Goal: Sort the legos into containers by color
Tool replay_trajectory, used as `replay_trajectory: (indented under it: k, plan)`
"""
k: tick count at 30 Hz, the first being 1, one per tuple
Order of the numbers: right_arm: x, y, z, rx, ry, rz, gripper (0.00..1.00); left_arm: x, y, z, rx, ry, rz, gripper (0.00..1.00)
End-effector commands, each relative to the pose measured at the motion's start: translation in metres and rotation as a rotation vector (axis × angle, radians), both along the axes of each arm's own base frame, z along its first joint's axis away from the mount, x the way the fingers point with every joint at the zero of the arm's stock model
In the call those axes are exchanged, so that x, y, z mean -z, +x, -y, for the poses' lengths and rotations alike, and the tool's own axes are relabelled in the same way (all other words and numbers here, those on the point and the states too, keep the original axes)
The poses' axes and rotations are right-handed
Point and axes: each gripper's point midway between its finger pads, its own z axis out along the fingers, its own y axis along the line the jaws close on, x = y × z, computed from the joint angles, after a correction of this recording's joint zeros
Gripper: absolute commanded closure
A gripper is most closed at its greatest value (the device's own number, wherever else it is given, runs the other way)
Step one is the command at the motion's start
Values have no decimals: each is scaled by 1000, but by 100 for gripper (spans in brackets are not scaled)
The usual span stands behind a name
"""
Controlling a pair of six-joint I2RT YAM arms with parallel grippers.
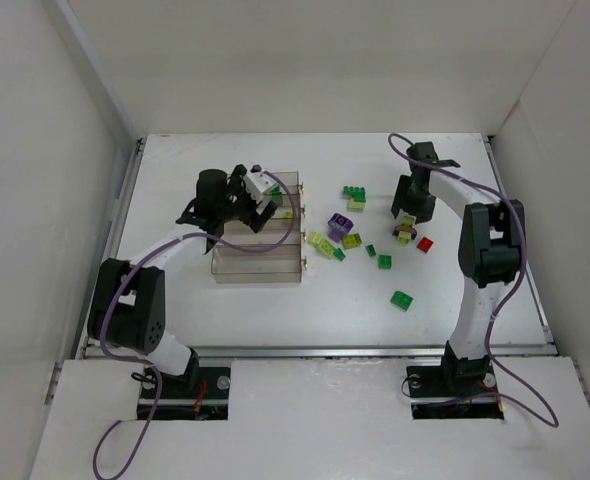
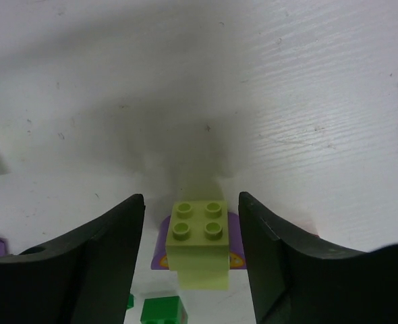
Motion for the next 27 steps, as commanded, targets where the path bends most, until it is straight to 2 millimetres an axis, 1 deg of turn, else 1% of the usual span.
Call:
replay_trajectory:
  k: [1,2,3,6,7,8,9,10,11,13,14,16,17,18,19,20,21,23,24,25,27]
  plan:
    - [-11,7,1,1,-15,35,37,-20,-1,-1,-1,-17,63,16]
    - [-9,6,1,1,-15,35,39,-20,-1,-1,-1,-17,63,16]
    - [-9,6,1,1,-15,35,45,-20,-1,-1,-1,-17,63,16]
    - [-6,3,1,1,-16,26,57,-20,-1,-1,-1,-17,63,16]
    - [-6,3,0,-2,-8,25,60,-20,-1,-1,3,-10,69,16]
    - [-3,0,0,-3,-9,16,60,-20,-1,-1,3,-10,70,16]
    - [-8,1,0,-2,-8,27,59,-20,-1,-1,3,-10,70,16]
    - [-8,-2,0,-2,-8,25,45,-24,2,-2,-6,-9,79,16]
    - [-8,-2,0,-2,-8,25,38,-24,2,-2,-3,-3,85,16]
    - [-9,-4,1,-2,-8,25,33,-24,2,-2,-2,-2,85,16]
    - [-13,-3,1,-12,-11,33,33,-24,2,-2,-2,-2,85,16]
    - [-10,-6,1,-12,-12,24,33,-24,2,-2,-2,-2,85,16]
    - [-12,-9,1,-12,-12,24,36,-24,0,-3,-2,-2,85,16]
    - [-12,-6,1,-12,-11,35,38,-24,0,-3,-2,-2,85,16]
    - [-9,-9,0,-16,-3,25,42,-24,0,-3,-2,-2,85,16]
    - [-10,-7,0,-16,-2,34,47,-24,0,-3,-2,-2,85,16]
    - [-10,-7,0,-16,-2,34,58,-24,0,-3,-2,-2,85,16]
    - [-10,-7,0,-16,-2,34,71,-24,0,-3,-2,-2,85,16]
    - [-14,-6,0,-16,-1,43,83,-28,-1,-3,-3,-5,94,16]
    - [-14,-6,0,-16,-1,43,88,-28,-1,-3,-3,-5,94,16]
    - [-22,-2,-1,-16,1,66,99,-28,0,-3,1,1,100,16]
